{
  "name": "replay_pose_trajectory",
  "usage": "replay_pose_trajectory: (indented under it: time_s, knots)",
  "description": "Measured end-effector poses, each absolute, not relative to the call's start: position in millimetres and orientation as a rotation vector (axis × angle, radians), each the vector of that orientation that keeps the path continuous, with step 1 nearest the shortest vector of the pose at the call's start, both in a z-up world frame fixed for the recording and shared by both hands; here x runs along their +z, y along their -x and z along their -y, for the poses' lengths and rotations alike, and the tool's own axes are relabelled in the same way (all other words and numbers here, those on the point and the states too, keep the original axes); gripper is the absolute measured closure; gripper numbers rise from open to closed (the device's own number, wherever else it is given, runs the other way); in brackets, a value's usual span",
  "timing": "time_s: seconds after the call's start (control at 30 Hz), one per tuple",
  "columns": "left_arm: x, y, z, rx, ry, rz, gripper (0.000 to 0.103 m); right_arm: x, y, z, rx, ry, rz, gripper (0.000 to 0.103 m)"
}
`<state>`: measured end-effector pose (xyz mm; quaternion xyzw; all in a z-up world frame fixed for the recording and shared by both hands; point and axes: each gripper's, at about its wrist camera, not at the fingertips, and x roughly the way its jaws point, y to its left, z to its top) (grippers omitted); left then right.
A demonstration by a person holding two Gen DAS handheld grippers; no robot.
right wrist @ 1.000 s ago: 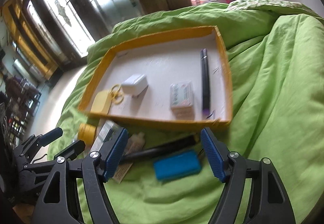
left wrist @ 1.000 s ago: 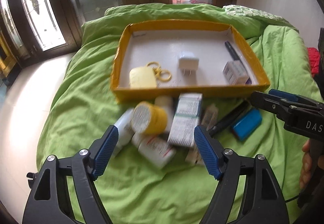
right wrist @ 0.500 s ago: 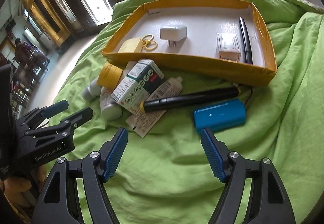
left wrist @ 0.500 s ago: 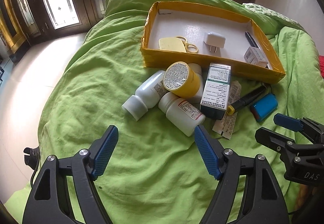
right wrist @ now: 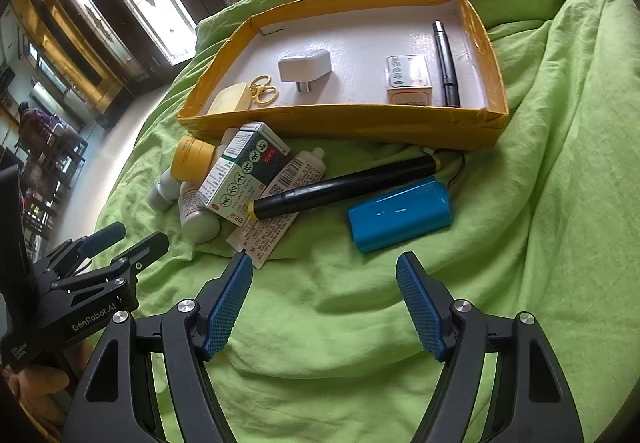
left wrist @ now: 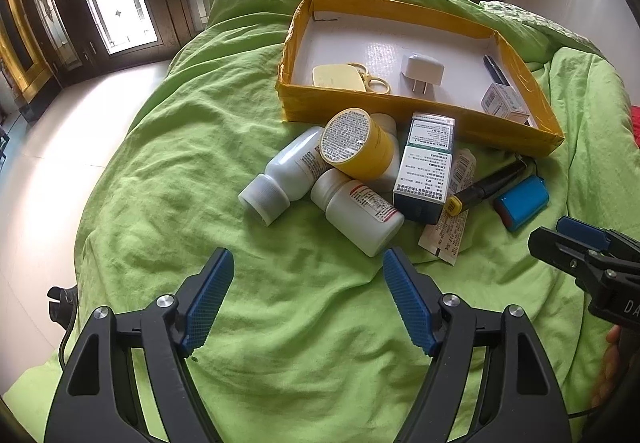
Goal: Organize rigid objects
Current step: 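Withdraw both tools back toward the remaining pile, then grasp the white pill bottle with the left tool while the right tool grasps the white-green medicine box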
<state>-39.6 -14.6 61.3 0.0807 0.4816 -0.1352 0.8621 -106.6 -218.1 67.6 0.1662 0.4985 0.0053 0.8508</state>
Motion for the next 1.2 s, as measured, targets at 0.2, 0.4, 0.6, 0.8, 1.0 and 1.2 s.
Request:
replay_pose_trajectory:
  time_s: [0.2, 0.4, 0.6, 0.8, 1.0, 1.2]
  knots:
    - [67, 42, 20, -0.316, -0.168, -1.002, 0.026, 70, 111, 232, -0.039, -0.394, -1.039, 0.033]
    - [70, 42, 40, -0.383, -0.203, -0.990, 0.026, 73, 112, 241, -0.066, -0.422, -1.026, 0.033]
    - [57, 17, 45, -0.363, -0.108, -1.067, 0.031, 73, 112, 241, -0.059, -0.427, -1.022, 0.033]
    - [51, -8, 45, -0.315, -0.017, -1.101, 0.045, 72, 113, 245, -0.058, -0.446, -1.024, 0.033]
    - [29, -24, 31, -0.285, 0.065, -1.174, 0.057, 77, 112, 266, -0.086, -0.507, -0.997, 0.033]
    - [18, 1, 44, -0.319, -0.143, -1.153, 0.070, 75, 103, 266, -0.024, -0.589, -1.023, 0.040]
